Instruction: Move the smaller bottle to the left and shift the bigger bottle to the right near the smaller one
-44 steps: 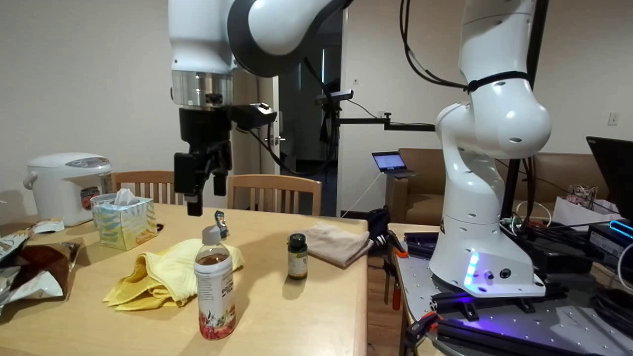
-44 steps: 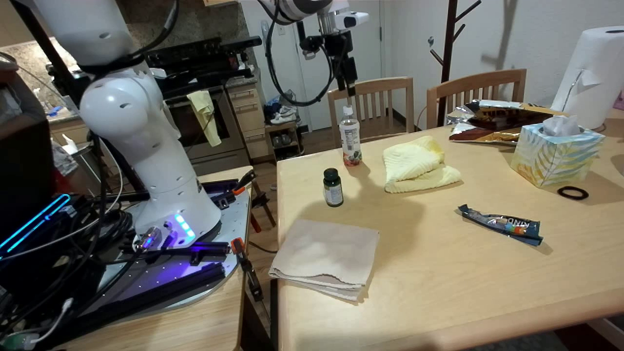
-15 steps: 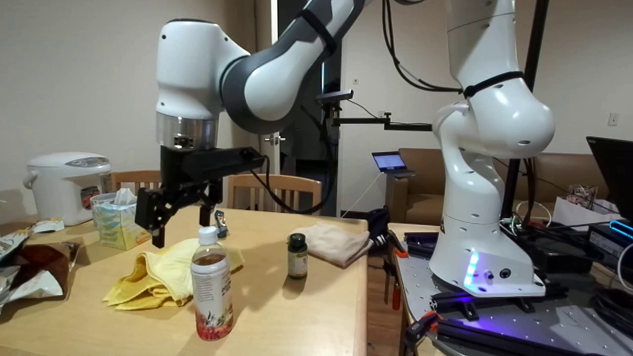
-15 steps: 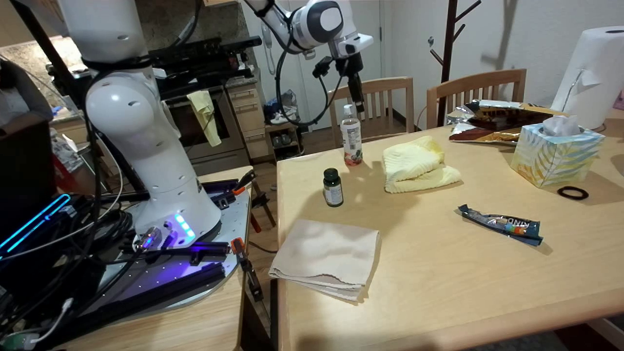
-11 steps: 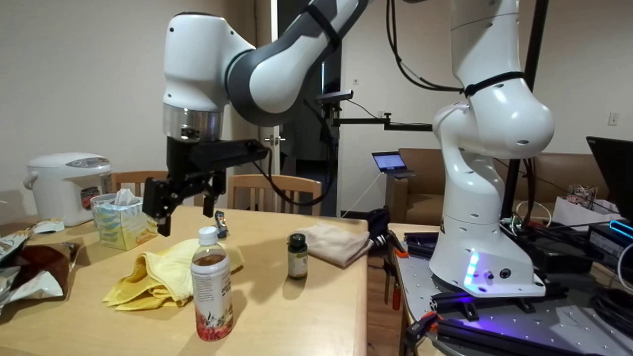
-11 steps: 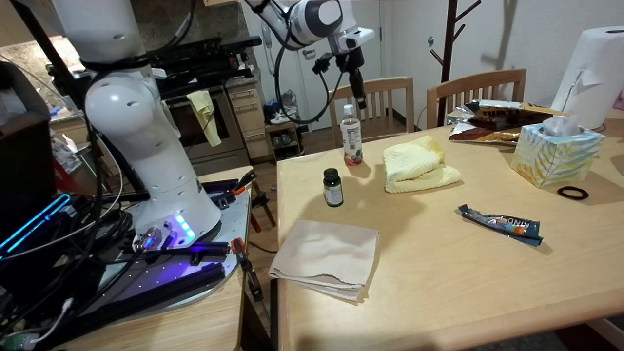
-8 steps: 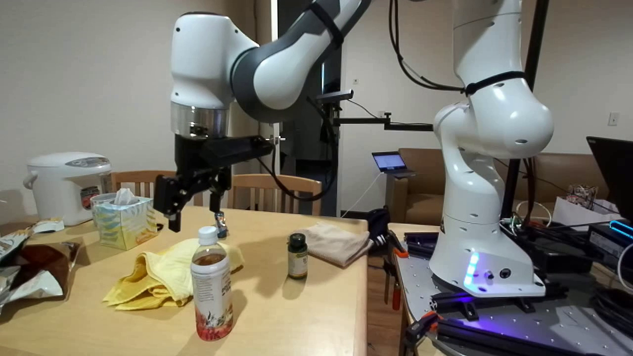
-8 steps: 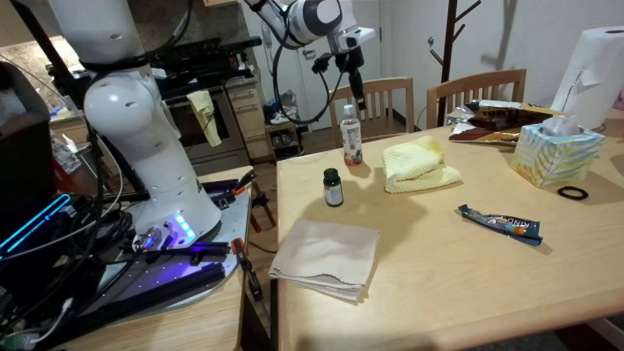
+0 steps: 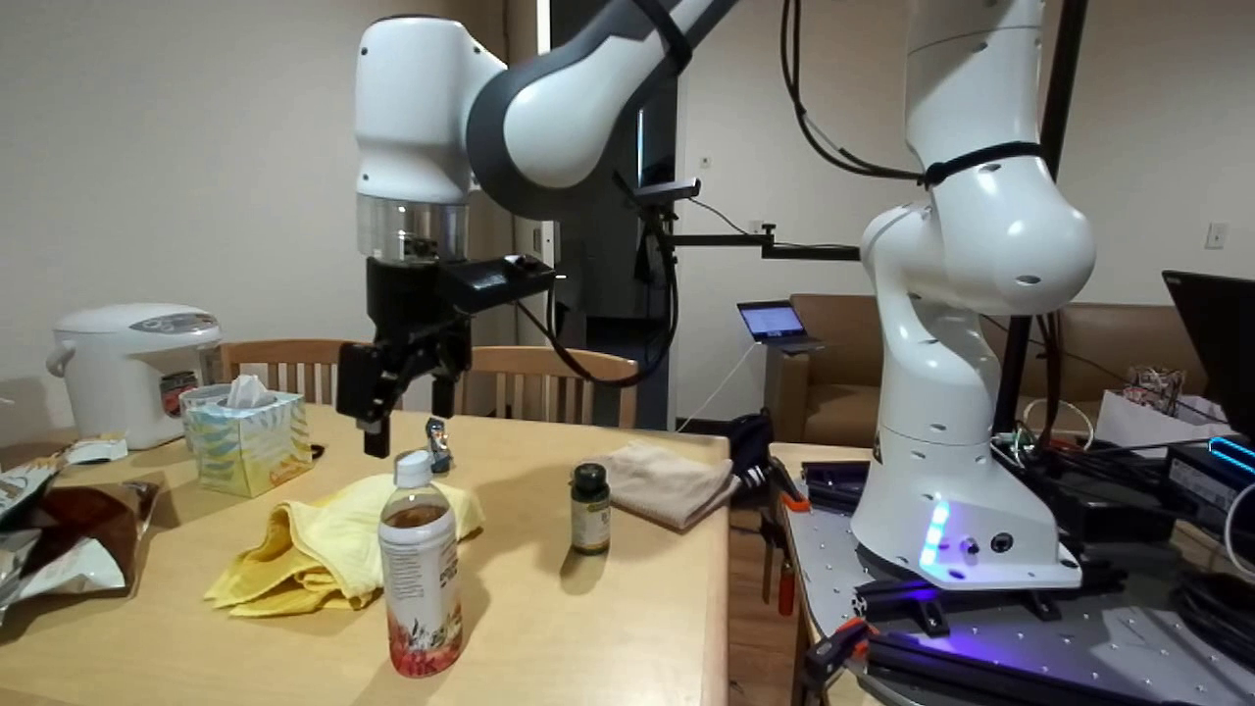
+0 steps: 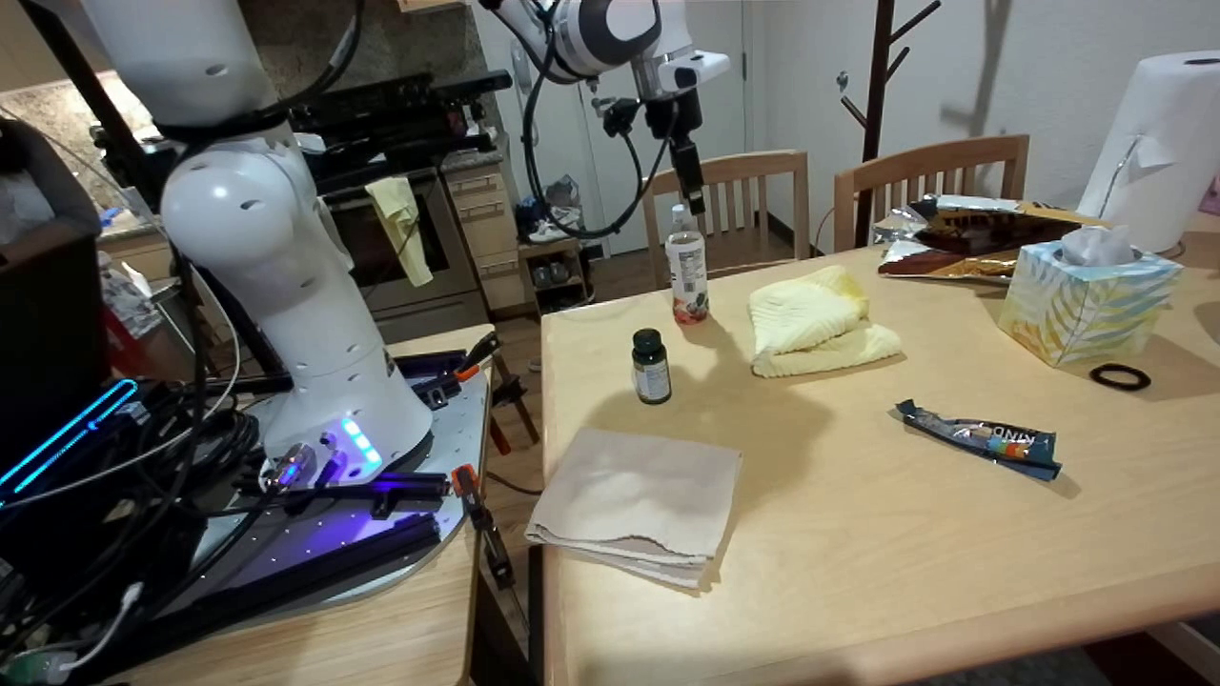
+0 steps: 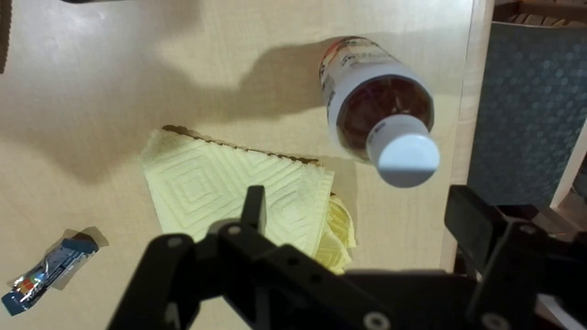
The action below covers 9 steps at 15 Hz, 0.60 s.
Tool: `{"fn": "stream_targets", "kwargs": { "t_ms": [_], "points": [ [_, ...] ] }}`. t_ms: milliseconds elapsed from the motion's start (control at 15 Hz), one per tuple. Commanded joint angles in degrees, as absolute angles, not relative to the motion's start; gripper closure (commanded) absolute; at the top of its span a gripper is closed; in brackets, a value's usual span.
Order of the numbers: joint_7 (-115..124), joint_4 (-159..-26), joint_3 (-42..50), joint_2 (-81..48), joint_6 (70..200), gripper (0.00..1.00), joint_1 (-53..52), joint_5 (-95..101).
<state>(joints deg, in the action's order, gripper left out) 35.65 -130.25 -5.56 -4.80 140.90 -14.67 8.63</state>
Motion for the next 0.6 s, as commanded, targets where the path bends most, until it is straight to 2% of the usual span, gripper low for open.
{"fn": "stream_targets", "kwargs": {
  "t_ms": [0, 533],
  "points": [
    [28.9, -130.4, -7.3, -2.4, 137.5, 0.00, -13.2, 4.6],
    [20.5, -127.9, -8.0, -3.6, 132.9, 0.00, -12.9, -0.2]
  ]
}}
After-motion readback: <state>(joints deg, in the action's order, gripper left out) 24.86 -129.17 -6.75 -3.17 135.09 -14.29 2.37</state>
